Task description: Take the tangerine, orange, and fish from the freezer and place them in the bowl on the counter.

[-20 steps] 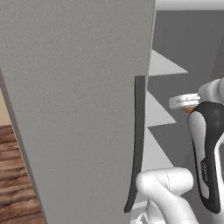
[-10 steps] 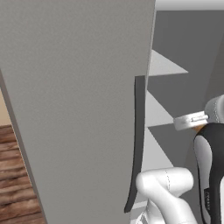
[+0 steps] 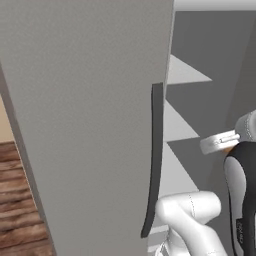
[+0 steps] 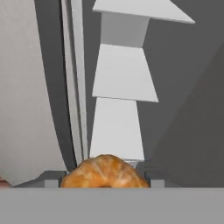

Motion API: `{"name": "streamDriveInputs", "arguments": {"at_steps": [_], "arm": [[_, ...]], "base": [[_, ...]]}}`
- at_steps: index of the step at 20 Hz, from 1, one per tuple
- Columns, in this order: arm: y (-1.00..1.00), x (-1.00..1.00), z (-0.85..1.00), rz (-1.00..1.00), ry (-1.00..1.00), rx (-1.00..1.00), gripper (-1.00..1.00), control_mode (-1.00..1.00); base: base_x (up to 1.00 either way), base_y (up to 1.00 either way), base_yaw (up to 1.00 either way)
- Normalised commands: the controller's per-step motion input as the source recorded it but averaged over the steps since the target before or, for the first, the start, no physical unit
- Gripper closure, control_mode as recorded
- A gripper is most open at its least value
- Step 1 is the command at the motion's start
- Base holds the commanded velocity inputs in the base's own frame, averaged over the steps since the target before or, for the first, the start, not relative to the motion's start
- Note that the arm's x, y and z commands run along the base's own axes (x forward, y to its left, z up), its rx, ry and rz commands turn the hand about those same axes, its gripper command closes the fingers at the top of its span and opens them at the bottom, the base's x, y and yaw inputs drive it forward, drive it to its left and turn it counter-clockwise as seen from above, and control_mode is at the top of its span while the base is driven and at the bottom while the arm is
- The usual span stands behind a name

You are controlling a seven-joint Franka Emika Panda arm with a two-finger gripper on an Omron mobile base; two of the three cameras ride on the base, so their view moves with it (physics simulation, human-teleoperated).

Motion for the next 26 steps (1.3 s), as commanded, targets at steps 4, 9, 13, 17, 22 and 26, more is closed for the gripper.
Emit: {"name": "streamDriveInputs", "arguments": {"at_steps": [4, 9, 13, 17, 22, 26], "arm": [[0.00, 0.00, 0.00, 0.00, 0.00, 0.00, 1.00, 1.00], [0.00, 0.00, 0.00, 0.00, 0.00, 0.00, 1.00, 1.00], [0.00, 0.00, 0.00, 0.00, 0.00, 0.00, 1.00, 1.00], [0.00, 0.00, 0.00, 0.00, 0.00, 0.00, 1.00, 1.00], [0.00, 0.00, 0.00, 0.00, 0.00, 0.00, 1.00, 1.00], [0.00, 0.00, 0.00, 0.00, 0.00, 0.00, 1.00, 1.00]], "base": [[-0.97, 0.90, 0.17], [-0.66, 0.98, 0.69], [-0.25, 0.44, 0.99], [-0.13, 0.04, 1.00], [-0.02, 0.00, 1.00], [0.00, 0.00, 1.00]]}}
